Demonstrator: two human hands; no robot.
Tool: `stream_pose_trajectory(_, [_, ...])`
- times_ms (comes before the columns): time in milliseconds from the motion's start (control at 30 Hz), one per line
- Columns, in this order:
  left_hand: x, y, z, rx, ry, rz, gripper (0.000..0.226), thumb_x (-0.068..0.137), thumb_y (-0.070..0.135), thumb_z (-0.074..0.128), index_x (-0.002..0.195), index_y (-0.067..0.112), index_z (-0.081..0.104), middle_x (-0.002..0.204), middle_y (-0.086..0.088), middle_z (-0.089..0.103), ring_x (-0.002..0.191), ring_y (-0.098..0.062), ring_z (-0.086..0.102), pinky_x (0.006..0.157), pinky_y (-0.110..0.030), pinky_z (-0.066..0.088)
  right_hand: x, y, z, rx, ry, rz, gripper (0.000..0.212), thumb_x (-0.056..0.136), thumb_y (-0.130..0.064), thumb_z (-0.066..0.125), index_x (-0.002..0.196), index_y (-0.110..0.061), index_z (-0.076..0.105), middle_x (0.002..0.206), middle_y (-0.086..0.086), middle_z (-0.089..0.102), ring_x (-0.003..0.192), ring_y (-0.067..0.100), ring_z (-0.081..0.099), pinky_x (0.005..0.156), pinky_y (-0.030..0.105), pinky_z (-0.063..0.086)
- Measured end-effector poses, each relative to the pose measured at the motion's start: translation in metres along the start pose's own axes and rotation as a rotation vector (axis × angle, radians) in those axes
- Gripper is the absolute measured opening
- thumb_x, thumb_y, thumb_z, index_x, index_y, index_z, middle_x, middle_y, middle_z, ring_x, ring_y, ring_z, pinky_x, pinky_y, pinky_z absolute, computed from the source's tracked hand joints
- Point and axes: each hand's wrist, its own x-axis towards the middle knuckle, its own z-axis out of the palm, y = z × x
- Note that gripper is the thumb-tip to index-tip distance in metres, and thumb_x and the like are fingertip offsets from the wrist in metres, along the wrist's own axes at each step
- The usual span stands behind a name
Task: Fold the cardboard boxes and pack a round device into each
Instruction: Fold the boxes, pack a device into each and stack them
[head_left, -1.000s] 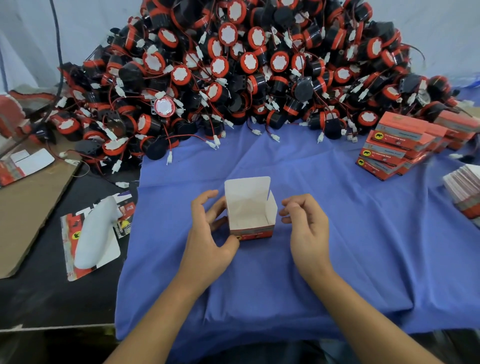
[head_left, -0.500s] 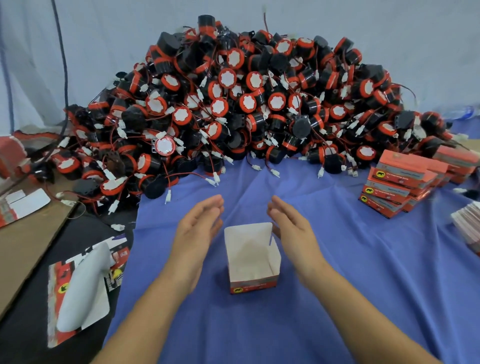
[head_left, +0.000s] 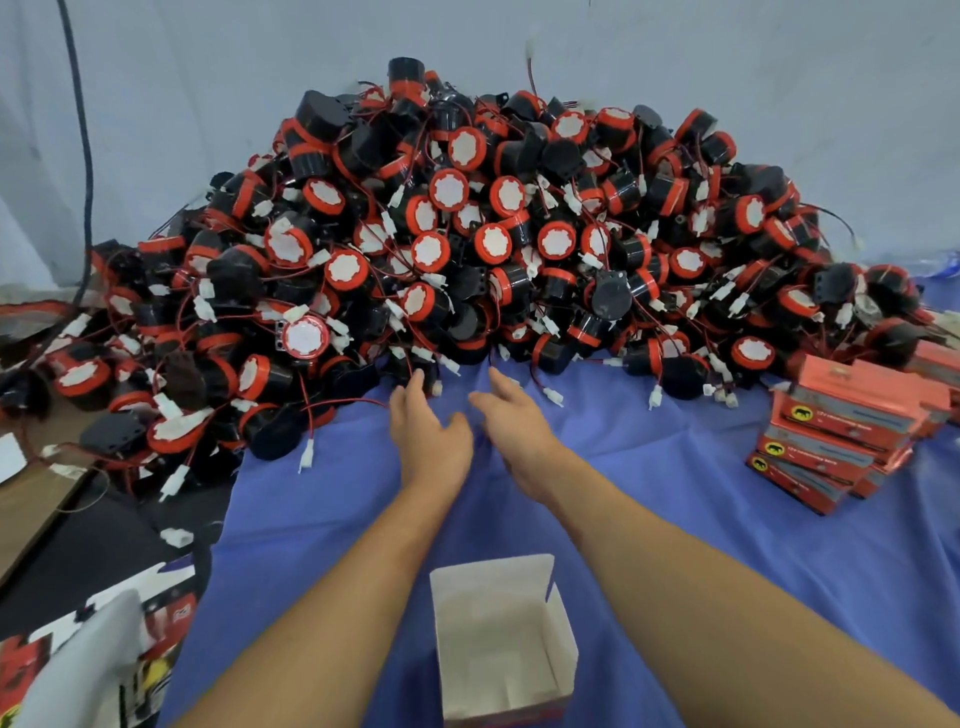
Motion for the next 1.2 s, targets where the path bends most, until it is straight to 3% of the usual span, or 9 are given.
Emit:
stream_pose_trajectory(100, [0.023,0.005,0.009,-0.013,0.044,-0.039,0.071,0.103,0.013,0.055,0.163,0.020,0.018,0.171,-0.012,0.005,0.157,-0.028,0.012,0.120,-0.037,0.023,0.026,-0.003,0.016,0.022,-0.030,-0.008,0.062,0.106,-0.018,0.051,0.162,-0.025,0.026,0.154,0.001,0.048,0.098,0.002,0.062,0.082,0.018,0.052])
stream_pose_trajectory(233, [0.044,-0.006,0.012,0.054,0.085,-0.034,0.067,0.105,0.016,0.052,0.163,0.016,0.020,0.170,-0.013,0.014,0.155,-0.031,0.019,0.122,-0.041,0.025,0.051,0.005,0.031,0.033,-0.046,0.021,0.058,0.105,-0.017,0.049,0.160,-0.024,0.031,0.132,0.006,0.066,0.113,0.020,0.066,0.103,0.038,0.053])
stream_pose_trajectory(400, [0.053,-0.031,0.013,0.091,0.160,0.056,0.038,0.107,0.008,0.045,0.144,0.010,0.052,0.155,-0.007,0.040,0.131,-0.017,0.048,0.086,0.005,0.033,0.065,0.022,0.040,-0.233,-0.057,-0.097,0.045,0.104,-0.026,0.049,0.149,-0.032,0.051,0.136,-0.004,0.066,0.114,0.013,0.064,0.106,0.037,0.052])
stream_pose_trajectory(567, [0.057,-0.026,0.014,0.018,0.202,0.078,0.056,0.104,0.009,0.046,0.158,0.008,0.030,0.165,-0.015,0.027,0.151,-0.028,0.030,0.122,-0.038,0.030,0.080,0.017,0.044,-0.289,-0.070,-0.065,0.055,0.098,-0.033,0.048,0.153,-0.039,0.044,0.113,-0.005,0.073,0.105,0.020,0.068,0.097,0.040,0.056])
stream_pose_trajectory(667, [0.062,-0.030,0.014,0.184,0.089,0.064,0.066,0.107,0.010,0.045,0.164,0.016,0.015,0.173,-0.008,0.003,0.158,-0.025,0.013,0.124,-0.035,0.019,0.088,0.014,0.044,-0.284,-0.148,-0.025,0.059,0.100,-0.030,0.045,0.158,-0.036,0.035,0.138,0.004,0.062,0.120,0.024,0.061,0.108,0.043,0.049])
stream_pose_trajectory(767, [0.062,-0.032,0.014,0.125,0.092,0.089,0.066,0.104,0.010,0.050,0.163,0.016,0.021,0.171,-0.008,0.016,0.154,-0.024,0.026,0.122,-0.035,0.027,0.093,0.016,0.042,-0.244,-0.178,-0.025,0.061,0.102,-0.024,0.045,0.160,-0.034,0.032,0.133,0.002,0.064,0.115,0.018,0.061,0.109,0.040,0.049])
stream_pose_trajectory(867, [0.060,-0.031,0.013,-0.011,0.145,0.077,0.063,0.100,0.006,0.055,0.158,0.015,0.030,0.153,-0.010,0.048,0.131,-0.014,0.051,0.105,-0.030,0.044,0.096,0.018,0.043,-0.166,-0.207,-0.031,0.060,0.100,-0.018,0.046,0.157,-0.031,0.037,0.126,0.001,0.070,0.115,0.021,0.066,0.107,0.043,0.051])
stream_pose_trajectory(1033, [0.060,-0.031,0.011,-0.037,0.245,0.061,0.067,0.096,0.001,0.057,0.156,0.013,0.029,0.154,-0.009,0.038,0.129,-0.020,0.053,0.098,-0.030,0.051,0.091,0.017,0.041,-0.072,-0.163,-0.018,0.058,0.098,-0.014,0.051,0.153,-0.032,0.043,0.121,0.004,0.072,0.110,0.022,0.069,0.099,0.037,0.056])
stream_pose_trajectory(1200, [0.058,-0.030,0.010,-0.022,0.146,-0.014,0.081,0.096,0.014,0.058,0.162,0.027,0.014,0.093,0.026,0.045,0.079,0.005,0.054,0.060,-0.010,0.035,0.094,0.012,0.035,-0.076,-0.279,0.015,0.032,0.097,-0.007,0.047,0.096,-0.033,0.065,0.090,-0.004,0.080,0.081,0.007,0.074,0.068,0.019,0.058])
